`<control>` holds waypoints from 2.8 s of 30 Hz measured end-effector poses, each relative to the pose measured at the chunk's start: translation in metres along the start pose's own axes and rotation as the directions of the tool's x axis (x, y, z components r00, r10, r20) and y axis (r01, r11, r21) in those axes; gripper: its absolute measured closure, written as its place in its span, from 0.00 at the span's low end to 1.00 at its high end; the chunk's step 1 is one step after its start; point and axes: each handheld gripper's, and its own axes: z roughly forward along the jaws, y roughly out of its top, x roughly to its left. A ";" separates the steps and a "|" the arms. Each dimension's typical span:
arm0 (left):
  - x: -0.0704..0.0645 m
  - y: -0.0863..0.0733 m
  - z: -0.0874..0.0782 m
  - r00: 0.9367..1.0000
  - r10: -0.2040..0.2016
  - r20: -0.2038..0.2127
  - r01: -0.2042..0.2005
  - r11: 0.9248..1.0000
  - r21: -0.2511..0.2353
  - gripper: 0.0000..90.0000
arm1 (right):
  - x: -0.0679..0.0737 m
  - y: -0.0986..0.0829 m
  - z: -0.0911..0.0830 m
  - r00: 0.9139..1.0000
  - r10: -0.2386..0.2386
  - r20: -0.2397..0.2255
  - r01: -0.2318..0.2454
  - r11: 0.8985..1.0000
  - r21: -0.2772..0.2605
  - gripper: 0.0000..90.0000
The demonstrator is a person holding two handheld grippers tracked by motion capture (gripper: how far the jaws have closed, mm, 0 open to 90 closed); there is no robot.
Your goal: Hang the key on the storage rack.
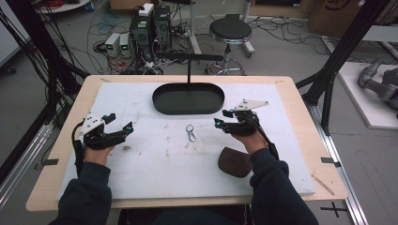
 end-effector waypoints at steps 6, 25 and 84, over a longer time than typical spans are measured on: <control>0.000 0.000 0.000 1.000 -0.001 0.001 0.001 1.000 0.002 0.23 | 0.019 0.021 0.035 0.997 -0.051 -0.052 0.055 0.996 0.065 0.53; 0.002 -0.001 0.001 1.000 -0.003 0.005 0.003 1.000 0.015 0.23 | 0.023 0.013 0.124 0.992 -0.027 -0.125 0.067 0.941 0.332 0.72; 0.004 -0.003 0.002 1.000 -0.011 -0.007 0.011 1.000 0.027 0.26 | -0.043 0.088 0.044 0.984 -0.175 0.023 0.173 0.983 0.061 1.00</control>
